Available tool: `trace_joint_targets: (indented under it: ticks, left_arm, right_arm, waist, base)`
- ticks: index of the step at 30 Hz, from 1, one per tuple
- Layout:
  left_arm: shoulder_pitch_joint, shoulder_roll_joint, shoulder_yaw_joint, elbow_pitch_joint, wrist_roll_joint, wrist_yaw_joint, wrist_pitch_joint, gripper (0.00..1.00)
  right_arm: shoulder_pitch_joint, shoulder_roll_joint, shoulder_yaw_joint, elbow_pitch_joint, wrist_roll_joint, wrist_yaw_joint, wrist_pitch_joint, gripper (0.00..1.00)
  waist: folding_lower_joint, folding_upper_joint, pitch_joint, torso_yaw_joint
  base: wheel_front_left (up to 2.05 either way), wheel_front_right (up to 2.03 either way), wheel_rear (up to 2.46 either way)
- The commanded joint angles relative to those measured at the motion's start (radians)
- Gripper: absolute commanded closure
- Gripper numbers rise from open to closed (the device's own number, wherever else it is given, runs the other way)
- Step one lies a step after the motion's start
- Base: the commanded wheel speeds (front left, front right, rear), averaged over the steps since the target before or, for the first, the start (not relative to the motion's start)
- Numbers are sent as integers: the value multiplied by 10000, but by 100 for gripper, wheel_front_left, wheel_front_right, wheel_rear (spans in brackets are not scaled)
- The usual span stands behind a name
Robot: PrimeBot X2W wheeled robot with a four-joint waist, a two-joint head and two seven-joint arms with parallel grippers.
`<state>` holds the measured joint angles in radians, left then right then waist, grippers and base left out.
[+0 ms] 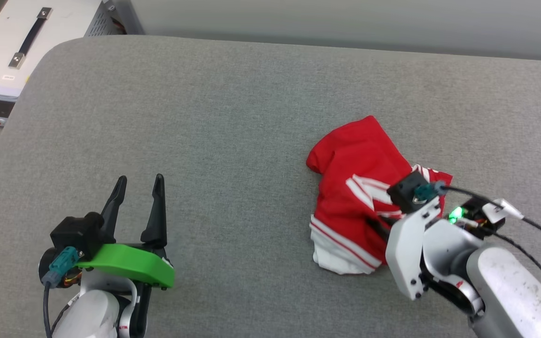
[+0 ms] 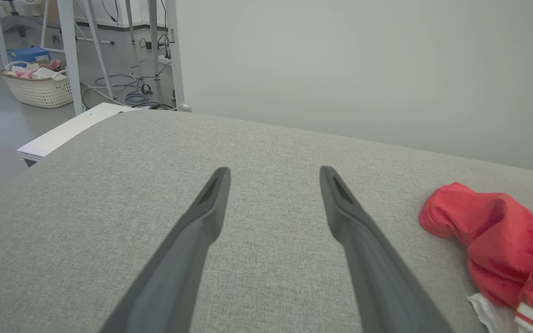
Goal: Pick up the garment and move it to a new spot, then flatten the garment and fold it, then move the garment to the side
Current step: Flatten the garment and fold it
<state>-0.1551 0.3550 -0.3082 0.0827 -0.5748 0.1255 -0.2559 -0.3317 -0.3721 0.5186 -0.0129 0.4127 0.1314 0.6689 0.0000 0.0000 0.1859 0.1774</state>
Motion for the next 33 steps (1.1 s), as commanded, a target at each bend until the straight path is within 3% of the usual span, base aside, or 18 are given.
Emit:
trace_joint_targets:
  ticks: [1,7,19,27,28,29,33]
  left_arm:
    - [-60,-56,63,2,161,-89,-57,0]
    - [51,-110,113,89,333,-165,-58,0]
    - [203,-82,-26,259,370,-237,-29,0]
    - [279,-34,-109,238,352,-188,68,0]
    - [287,-30,-117,236,350,-179,81,0]
    - [297,-27,-126,234,346,-167,96,0]
    - [344,-15,-154,227,330,-116,145,0]
  right_arm:
    - [-321,161,-175,-128,-60,-7,-365,100]
    - [-515,734,-1414,-80,-368,-7,-1415,100]
    - [1934,2470,-5913,1186,-627,-7,-1983,100]
    - [2959,3102,-6959,1919,-810,-7,-2189,99]
    - [2993,3131,-6996,1972,-785,-7,-2228,60]
    - [3008,3158,-7029,1983,-750,-7,-2353,0]
    - [2954,3203,-7268,1826,-1032,-7,-3291,0]
  waist:
    - [0,0,-75,-111]
    - [0,0,-337,-395]
    - [0,0,-609,-655]
    - [0,0,-643,-736]
    - [0,0,-648,-736]
    - [0,0,-654,-734]
    - [0,0,-693,-709]
  base:
    - [0,0,0]
    - [0,0,0]
    - [0,0,0]
    - [0,0,0]
    - [0,0,0]
    - [0,0,0]
    - [0,0,0]
